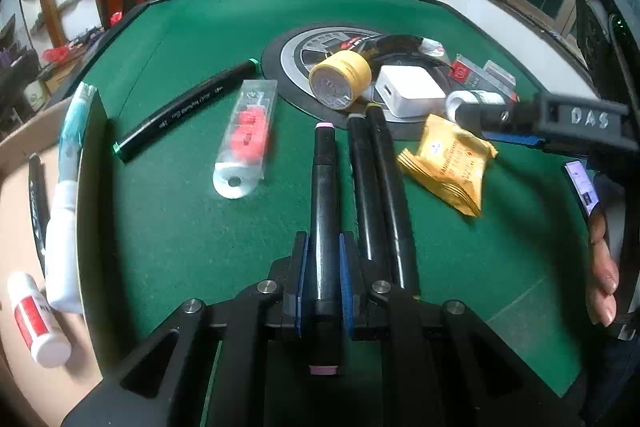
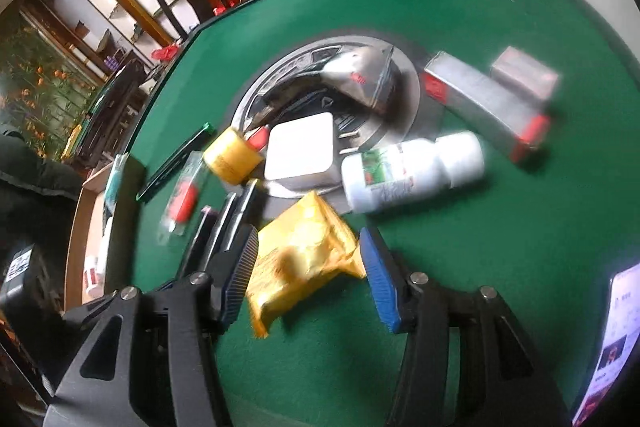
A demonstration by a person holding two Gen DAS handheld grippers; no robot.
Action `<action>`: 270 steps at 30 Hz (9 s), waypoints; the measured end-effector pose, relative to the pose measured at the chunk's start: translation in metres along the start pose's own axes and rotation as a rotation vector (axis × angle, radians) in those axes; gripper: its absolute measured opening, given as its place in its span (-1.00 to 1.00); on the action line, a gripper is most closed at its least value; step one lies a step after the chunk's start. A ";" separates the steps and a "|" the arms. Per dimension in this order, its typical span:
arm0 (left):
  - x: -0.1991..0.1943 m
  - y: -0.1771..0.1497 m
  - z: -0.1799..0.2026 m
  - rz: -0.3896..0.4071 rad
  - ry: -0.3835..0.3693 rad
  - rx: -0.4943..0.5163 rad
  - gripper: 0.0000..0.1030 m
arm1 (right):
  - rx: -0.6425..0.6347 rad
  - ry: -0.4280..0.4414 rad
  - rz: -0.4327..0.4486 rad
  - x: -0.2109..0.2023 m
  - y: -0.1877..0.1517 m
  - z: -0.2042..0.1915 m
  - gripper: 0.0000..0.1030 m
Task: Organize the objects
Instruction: 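Grasp a black marker with the left tool while the right tool reaches the cracker packet, then lift the marker with the left tool while the right tool grasps the yellow cracker packet, then carry the marker and cracker packet with both tools over the cardboard box, then open both tools to drop the cracker packet and marker into the box, then grasp a green-capped black marker with the left tool while the right tool grasps another black marker, then carry both black markers with both tools over the cardboard box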
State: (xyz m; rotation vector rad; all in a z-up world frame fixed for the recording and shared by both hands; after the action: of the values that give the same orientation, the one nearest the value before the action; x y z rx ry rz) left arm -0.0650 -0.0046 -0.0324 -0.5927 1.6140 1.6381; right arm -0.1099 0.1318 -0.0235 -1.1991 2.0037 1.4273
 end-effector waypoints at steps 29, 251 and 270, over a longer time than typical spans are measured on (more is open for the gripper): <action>-0.005 -0.009 -0.021 0.064 0.042 -0.051 -0.77 | 0.183 0.155 -0.166 -0.012 -0.028 -0.003 0.13; -0.012 0.018 -0.055 0.140 0.110 -0.199 -0.78 | -0.382 0.018 -0.005 -0.001 -0.040 -0.055 -0.76; -0.079 0.015 -0.067 0.272 0.065 -0.237 -0.77 | -0.358 0.094 -0.001 -0.002 -0.048 -0.072 -0.76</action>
State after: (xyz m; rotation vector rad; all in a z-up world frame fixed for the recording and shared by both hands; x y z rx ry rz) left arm -0.0395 -0.0835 0.0315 -0.5677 1.6140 2.0495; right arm -0.0588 0.0622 -0.0199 -1.4339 1.8553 1.8149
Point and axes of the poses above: each gripper's, at about its wrist camera, not at the fingertips, and x roughly the way its jaws point, z to its right, y to its top, the point moved 5 cm from there along x, roughly the way its jaws point, and after that the axes turned 7 degrees about z, right-handed, at the moved point
